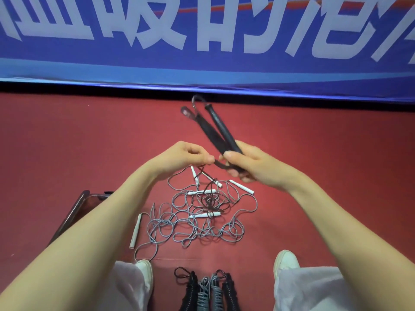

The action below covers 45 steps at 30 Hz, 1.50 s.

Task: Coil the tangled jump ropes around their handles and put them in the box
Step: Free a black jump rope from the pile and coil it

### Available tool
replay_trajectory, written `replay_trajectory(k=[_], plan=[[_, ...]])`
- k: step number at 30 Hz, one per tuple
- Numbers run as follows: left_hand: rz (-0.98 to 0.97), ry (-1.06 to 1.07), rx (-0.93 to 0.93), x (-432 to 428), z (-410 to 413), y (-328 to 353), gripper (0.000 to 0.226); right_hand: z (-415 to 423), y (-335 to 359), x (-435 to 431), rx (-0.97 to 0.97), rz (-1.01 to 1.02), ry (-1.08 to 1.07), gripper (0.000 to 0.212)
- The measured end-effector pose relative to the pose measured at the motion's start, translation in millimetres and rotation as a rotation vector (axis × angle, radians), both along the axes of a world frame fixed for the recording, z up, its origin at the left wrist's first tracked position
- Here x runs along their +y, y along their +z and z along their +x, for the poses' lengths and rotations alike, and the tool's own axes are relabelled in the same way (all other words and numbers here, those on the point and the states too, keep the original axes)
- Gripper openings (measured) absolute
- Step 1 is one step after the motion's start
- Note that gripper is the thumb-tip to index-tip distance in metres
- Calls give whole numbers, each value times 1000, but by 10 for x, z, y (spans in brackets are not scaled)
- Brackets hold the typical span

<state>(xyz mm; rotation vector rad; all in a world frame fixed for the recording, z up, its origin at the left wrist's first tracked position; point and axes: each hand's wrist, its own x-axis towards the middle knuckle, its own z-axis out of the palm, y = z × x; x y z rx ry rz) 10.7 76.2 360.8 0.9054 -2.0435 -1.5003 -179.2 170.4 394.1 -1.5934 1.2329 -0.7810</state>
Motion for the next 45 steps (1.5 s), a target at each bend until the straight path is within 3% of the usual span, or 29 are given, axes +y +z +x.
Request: replay_trajectory(k=[3, 6, 9, 10, 13, 15, 20, 23, 26, 29, 32, 36, 41, 45], plan=[[-4, -87, -11, -22, 46, 17, 11, -14, -9, 88, 156, 82, 196, 2], [-124, -257, -105, -57, 109, 60, 24, -24, -11, 171, 250, 159, 296, 12], [40, -364, -150, -58, 139, 51, 14, 8, -12, 285, 328, 188, 393, 6], [39, -373, -157, -52, 114, 39, 10, 20, -6, 312, 439, 142, 386, 1], [49, -284, -183, -29, 2, 17, 8, 66, -55, 321, 946, -12, 338, 16], [-11, -241, -216, 23, -101, 76, 3, 112, -159, 281, 1174, -54, 298, 26], [-463, -84, -422, 288, -396, 130, 12, 44, -411, 125, 1417, -99, 81, 26], [-439, 11, -421, 430, -506, 37, 15, -46, -409, 35, 1443, -144, -76, 35], [-9, 69, -242, 427, -515, 32, 12, -124, -398, -58, 1394, -245, -248, 60], [457, 2, 8, 467, -518, 56, 16, -166, -376, -118, 1321, -311, -334, 64], [650, -30, 150, 513, -550, 31, 16, -175, -321, -155, 1097, -305, -387, 56], [625, 46, 333, 443, -567, 77, 18, -146, -171, -142, 582, -331, -445, 35], [441, 68, 407, 402, -526, 216, 21, -107, -69, -130, 219, -287, -413, 20], [339, 159, 492, 308, -452, 250, 20, -14, 23, -69, -127, -122, -261, 13]])
